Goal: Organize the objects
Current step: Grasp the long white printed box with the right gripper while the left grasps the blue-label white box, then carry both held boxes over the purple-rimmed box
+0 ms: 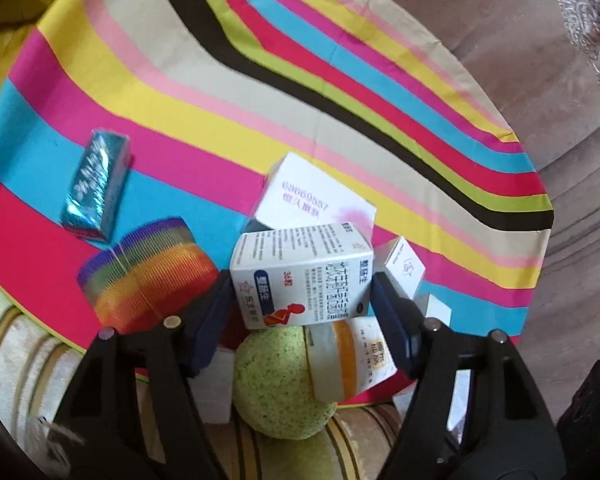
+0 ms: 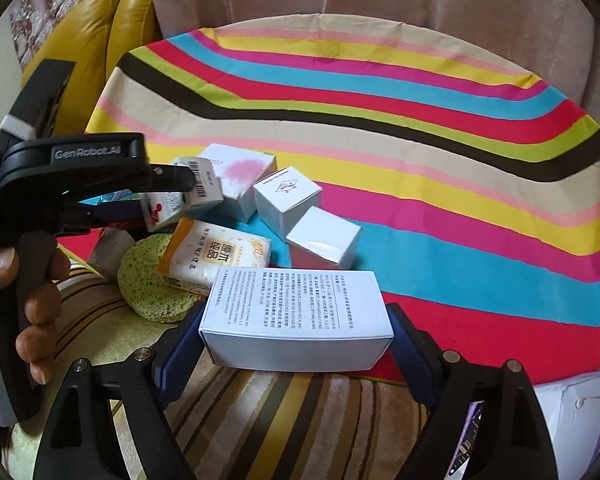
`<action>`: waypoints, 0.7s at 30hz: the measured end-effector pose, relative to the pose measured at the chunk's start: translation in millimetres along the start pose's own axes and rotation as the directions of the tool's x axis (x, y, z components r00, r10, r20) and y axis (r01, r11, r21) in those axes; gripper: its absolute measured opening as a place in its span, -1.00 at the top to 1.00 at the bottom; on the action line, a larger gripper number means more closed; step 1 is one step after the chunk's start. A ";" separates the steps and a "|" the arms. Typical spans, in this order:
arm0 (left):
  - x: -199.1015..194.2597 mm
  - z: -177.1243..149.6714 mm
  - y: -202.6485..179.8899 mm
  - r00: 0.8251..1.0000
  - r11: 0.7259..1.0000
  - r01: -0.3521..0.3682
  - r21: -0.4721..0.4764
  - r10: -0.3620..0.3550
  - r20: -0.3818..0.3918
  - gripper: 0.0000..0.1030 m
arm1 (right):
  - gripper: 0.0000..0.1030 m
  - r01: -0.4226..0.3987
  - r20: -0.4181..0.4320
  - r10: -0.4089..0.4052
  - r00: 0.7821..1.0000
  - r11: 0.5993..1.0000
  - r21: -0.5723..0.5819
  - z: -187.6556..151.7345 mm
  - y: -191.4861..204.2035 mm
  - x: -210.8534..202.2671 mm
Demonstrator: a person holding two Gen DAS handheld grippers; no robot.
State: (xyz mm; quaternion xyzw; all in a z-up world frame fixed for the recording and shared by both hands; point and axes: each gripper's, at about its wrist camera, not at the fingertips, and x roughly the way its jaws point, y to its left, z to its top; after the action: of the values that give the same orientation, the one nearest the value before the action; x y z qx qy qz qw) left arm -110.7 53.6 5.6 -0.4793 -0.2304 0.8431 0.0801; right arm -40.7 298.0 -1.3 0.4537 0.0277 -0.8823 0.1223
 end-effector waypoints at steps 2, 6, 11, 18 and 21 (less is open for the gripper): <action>-4.8 -1.6 0.4 1.000 1.000 0.013 0.006 -0.013 0.024 -0.40 | -0.68 0.006 0.008 -0.006 1.000 1.000 0.011 -1.9 0.1 -3.7; -15.0 -10.8 -5.1 0.998 0.999 0.029 0.037 -0.031 0.059 -0.39 | -0.68 0.018 0.022 -0.019 1.000 0.999 0.042 -6.6 -6.8 -12.1; -28.5 -26.1 -20.7 0.994 0.993 0.061 0.104 -0.070 0.079 -0.39 | -0.68 0.034 0.030 -0.036 0.999 0.996 0.078 -10.4 -11.0 -17.2; -35.8 -40.8 -41.3 0.993 0.982 0.084 0.167 -0.097 0.070 -0.39 | -0.68 0.072 0.041 -0.079 0.996 0.987 0.143 -20.7 -22.3 -30.7; -37.2 -48.7 -51.9 0.992 0.977 0.095 0.193 -0.109 0.060 -0.39 | -0.68 0.086 0.044 -0.095 0.995 0.983 0.165 -25.6 -26.8 -36.1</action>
State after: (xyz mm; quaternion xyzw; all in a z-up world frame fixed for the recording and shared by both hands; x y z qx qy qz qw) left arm -54.4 101.3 37.3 -0.4273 -0.1759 0.8722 0.1606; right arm -6.6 334.9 11.2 0.4374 -0.0270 -0.8977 0.0454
